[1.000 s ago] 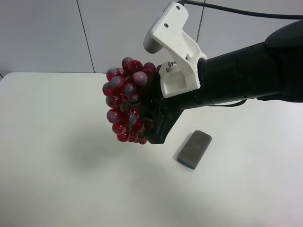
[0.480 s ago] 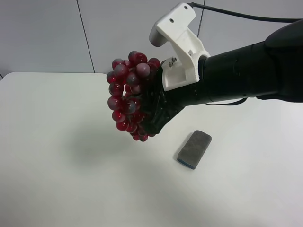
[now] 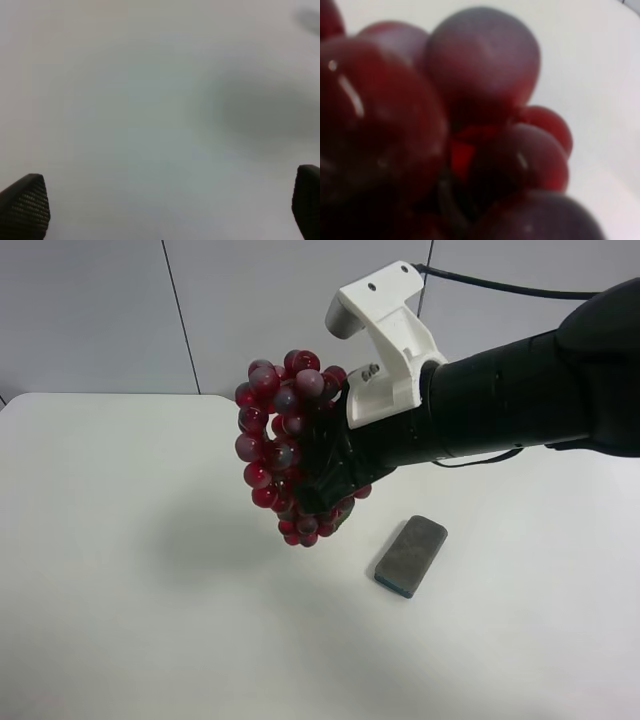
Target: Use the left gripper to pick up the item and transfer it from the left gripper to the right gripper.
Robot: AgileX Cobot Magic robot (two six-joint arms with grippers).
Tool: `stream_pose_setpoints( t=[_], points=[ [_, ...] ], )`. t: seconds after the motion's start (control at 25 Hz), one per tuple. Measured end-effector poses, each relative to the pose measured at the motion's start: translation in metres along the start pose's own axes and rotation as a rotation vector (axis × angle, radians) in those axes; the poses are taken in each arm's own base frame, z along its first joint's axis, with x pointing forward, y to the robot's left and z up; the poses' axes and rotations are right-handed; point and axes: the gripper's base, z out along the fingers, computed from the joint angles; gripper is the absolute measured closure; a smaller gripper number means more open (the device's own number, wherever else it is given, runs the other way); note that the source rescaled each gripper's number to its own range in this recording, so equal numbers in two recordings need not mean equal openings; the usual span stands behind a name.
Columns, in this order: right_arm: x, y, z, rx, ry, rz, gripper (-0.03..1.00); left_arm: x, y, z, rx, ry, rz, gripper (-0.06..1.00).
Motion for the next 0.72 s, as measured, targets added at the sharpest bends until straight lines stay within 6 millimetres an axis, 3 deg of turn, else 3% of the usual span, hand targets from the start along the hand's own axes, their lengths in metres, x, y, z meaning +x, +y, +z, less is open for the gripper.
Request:
stream_pose_setpoints(
  t=[0.16,0.4,0.72],
  points=[
    [0.002,0.001,-0.001,-0.016,0.052,-0.019,0.96,0.000,0.000,0.000,-0.059,-0.003,-0.029,-0.04],
    [-0.018,0.001,-0.011,-0.049,0.182,0.000,0.96,0.000,-0.001,0.000,-0.073,-0.004,-0.036,-0.04],
    [-0.044,-0.016,-0.034,0.116,0.369,0.063,0.96,0.000,-0.001,0.000,-0.073,-0.004,-0.036,-0.04]
  ],
)
